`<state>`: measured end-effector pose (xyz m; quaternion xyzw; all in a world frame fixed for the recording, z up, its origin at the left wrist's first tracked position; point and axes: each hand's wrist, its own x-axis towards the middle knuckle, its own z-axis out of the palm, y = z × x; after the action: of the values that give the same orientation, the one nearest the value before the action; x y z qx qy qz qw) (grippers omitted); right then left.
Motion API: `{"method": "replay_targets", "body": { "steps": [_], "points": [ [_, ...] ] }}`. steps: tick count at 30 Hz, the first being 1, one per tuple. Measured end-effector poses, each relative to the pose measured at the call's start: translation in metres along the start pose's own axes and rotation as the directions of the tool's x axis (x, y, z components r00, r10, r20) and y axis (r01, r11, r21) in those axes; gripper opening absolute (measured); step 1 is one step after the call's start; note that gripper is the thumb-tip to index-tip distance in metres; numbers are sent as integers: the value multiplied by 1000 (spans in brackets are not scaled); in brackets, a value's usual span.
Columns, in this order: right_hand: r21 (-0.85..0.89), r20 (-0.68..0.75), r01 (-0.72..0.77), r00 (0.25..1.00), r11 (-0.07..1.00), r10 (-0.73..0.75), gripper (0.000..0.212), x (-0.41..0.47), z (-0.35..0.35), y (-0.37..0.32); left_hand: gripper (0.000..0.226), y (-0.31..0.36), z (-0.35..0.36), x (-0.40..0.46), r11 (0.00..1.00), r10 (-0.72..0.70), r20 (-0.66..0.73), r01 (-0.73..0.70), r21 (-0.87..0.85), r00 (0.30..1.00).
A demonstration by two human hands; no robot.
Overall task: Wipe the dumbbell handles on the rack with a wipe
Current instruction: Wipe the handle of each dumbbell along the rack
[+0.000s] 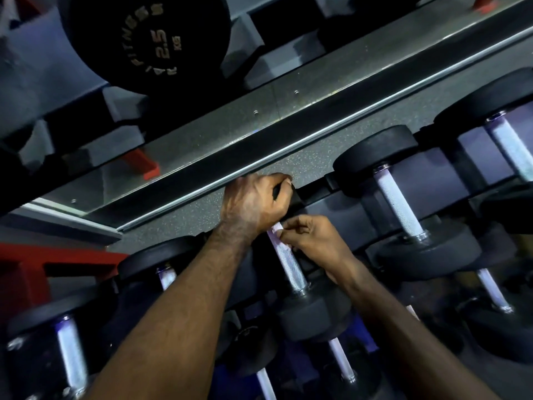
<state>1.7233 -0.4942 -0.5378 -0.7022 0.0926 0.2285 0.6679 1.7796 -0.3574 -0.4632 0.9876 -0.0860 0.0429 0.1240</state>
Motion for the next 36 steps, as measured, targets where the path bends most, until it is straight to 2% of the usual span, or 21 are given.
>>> {"method": "replay_targets", "body": {
  "steps": [2,5,7,9,10,12,14,16,19,22,24,27,31,33,36],
  "points": [
    [-139,-62,2,998,990,-10,16,-7,0,-1,44,-1,0,1,1000,-4,12,4,-2,1000],
    [-205,-36,-36,999,978,30,18,-35,-11,12,48,-2,2,1,1000,-12,25,12,-12,1000],
    [-140,-5,-71,997,988,71,16,-35,-11,10,49,-3,2,2,1000,-12,21,12,-7,1000],
    [30,13,-114,993,993,114,15,-18,-3,-1,48,-3,2,2,1000,-12,29,12,10,1000],
    [63,28,-128,992,990,126,18,-10,1,-5,48,-2,2,2,1000,-13,30,13,11,999],
    [25,104,-163,982,986,160,17,-4,2,-8,47,-3,2,1,1000,-13,33,13,3,999],
    [-48,252,-237,937,970,242,15,-10,-4,-5,46,-3,1,1,1000,-20,34,19,5,999],
    [-125,311,-295,895,947,320,25,-15,-4,-5,44,-3,0,0,1000,-24,27,24,14,999],
    [-168,214,-275,927,947,307,34,2,17,-17,45,-3,0,0,1000,-29,48,29,2,998],
    [-225,92,-237,960,945,263,23,8,30,-12,45,-3,0,0,999,-40,56,39,3,998],
    [-289,77,-228,962,930,260,19,-4,22,-3,44,-2,0,-1,999,-48,52,48,1,997],
    [-265,91,-261,951,928,294,22,-12,18,0,44,-2,0,0,998,-58,50,58,0,997],
    [-305,-47,-197,980,932,192,27,17,25,-14,42,-3,0,0,998,-55,43,55,-3,998],
    [-405,-24,-181,982,896,188,30,12,21,-10,39,-3,2,0,999,-53,32,53,2,998],
    [-517,136,-172,951,839,279,39,-11,13,5,36,-4,4,0,999,-51,7,51,-5,999]
  ]
}}
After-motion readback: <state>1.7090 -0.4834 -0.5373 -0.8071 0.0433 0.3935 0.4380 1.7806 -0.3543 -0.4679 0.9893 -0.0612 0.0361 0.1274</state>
